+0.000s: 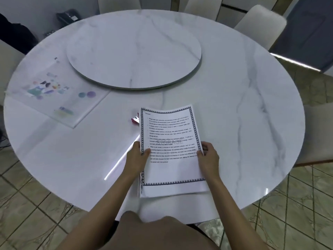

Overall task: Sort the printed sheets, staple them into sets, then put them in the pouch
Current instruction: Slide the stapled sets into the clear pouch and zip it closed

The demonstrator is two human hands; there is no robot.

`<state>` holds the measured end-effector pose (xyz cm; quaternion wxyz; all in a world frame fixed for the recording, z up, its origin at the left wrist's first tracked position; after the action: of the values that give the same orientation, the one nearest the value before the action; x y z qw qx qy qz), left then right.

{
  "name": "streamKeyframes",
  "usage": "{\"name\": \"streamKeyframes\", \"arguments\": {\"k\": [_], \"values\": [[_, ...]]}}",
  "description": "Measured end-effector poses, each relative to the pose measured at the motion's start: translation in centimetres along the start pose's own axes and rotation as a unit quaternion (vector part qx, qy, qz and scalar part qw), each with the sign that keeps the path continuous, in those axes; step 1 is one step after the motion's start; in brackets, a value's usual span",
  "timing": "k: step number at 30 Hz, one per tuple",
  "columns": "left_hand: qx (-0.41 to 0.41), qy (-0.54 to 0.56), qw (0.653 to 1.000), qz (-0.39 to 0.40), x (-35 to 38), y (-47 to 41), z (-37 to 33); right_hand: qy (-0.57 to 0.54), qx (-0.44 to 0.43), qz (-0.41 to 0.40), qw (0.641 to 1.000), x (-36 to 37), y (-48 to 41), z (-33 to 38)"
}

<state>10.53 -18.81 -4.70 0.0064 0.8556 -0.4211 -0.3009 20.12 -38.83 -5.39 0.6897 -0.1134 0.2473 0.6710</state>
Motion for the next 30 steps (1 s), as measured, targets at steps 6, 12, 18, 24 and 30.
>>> {"name": "streamKeyframes", "arguments": {"k": [6, 12, 18, 24, 30], "values": [[-0.006, 0.0, 1.0, -0.023, -1.2, -1.0, 1.5, 0.02, -0.008, -0.014, 1.0, 0.7, 0.1, -0.3], [-0.001, 0.022, 0.999, -0.039, -3.8, -2.5, 2.5, 0.07, -0.084, -0.039, 0.993, 1.7, 0.1, 1.6], [0.033, 0.012, 0.998, -0.054, -7.7, -4.9, 3.9, 0.07, -0.15, 0.035, 0.986, 6.2, 0.6, 5.1], [0.069, -0.028, 0.994, -0.081, -14.8, -8.9, 6.6, 0.07, -0.185, 0.072, 0.978, 12.7, 2.6, 9.6], [0.09, -0.064, 0.989, -0.096, -22.5, -14.0, 9.4, 0.06, -0.173, 0.077, 0.98, 20.8, 4.0, 13.6]]}}
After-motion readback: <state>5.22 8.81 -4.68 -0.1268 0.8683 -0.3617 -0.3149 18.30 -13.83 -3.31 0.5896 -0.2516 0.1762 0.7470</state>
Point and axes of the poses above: each hand's wrist, its own y-axis away from the middle knuckle, its own x-axis out of the palm, z = x × y, the point moved 3 cm from there along -y, towards the middle knuckle, and after that the axes turned 8 degrees about -z, right-handed, at the moved point
